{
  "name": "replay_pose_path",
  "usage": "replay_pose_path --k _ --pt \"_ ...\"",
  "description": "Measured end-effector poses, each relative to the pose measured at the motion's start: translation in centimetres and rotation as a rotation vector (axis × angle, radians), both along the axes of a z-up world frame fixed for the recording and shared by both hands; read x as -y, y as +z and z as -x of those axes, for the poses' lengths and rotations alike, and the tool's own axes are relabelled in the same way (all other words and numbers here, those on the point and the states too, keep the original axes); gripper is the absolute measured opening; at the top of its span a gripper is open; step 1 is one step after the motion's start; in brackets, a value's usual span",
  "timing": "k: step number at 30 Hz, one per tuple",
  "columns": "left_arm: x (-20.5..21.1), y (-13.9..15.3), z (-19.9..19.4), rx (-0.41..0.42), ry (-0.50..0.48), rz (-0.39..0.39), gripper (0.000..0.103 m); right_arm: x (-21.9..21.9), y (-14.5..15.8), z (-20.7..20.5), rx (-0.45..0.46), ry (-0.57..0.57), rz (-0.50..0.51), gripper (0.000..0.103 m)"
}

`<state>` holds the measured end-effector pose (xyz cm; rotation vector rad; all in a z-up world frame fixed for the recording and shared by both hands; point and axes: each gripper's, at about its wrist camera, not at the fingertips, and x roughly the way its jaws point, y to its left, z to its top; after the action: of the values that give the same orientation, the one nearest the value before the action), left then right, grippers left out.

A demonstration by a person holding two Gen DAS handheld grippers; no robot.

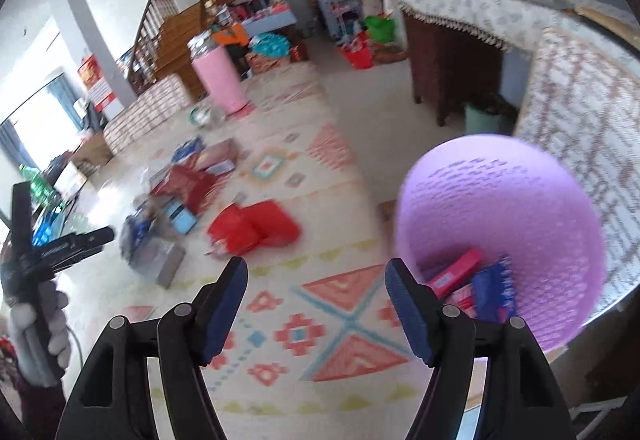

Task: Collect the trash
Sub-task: 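Grasp the clear blue-printed plastic wrapper with the left tool while the right tool approaches the red plastic bag, then grasp the red plastic bag with the right tool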

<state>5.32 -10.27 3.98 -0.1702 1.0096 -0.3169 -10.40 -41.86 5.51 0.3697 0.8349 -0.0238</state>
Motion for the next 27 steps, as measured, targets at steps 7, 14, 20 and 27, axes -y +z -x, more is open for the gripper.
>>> replay_pose_path --k 7,14,20,27 --pt "0.8 -1.5 -1.6 -0.035 -0.026 0.046 0.07 -2.6 -2.4 -3.3 -0.07 0.038 -0.083 0.076" --pt "0.2 -2.7 -2.5 -0.062 -0.053 0.102 0.07 -3.5 -3.6 -6.4 -0.119 0.017 -0.124 0.077" --pt "-0.5 -2.8 -2.4 -0.07 -0.073 0.13 0.048 -4.8 -3.8 -9.1 -0.14 -0.002 -0.11 0.083" --pt "-2.2 -2.7 -1.8 -0.051 -0.034 0.124 0.047 -6.8 -3.9 -12.0 -0.165 -0.025 -0.015 0.087"
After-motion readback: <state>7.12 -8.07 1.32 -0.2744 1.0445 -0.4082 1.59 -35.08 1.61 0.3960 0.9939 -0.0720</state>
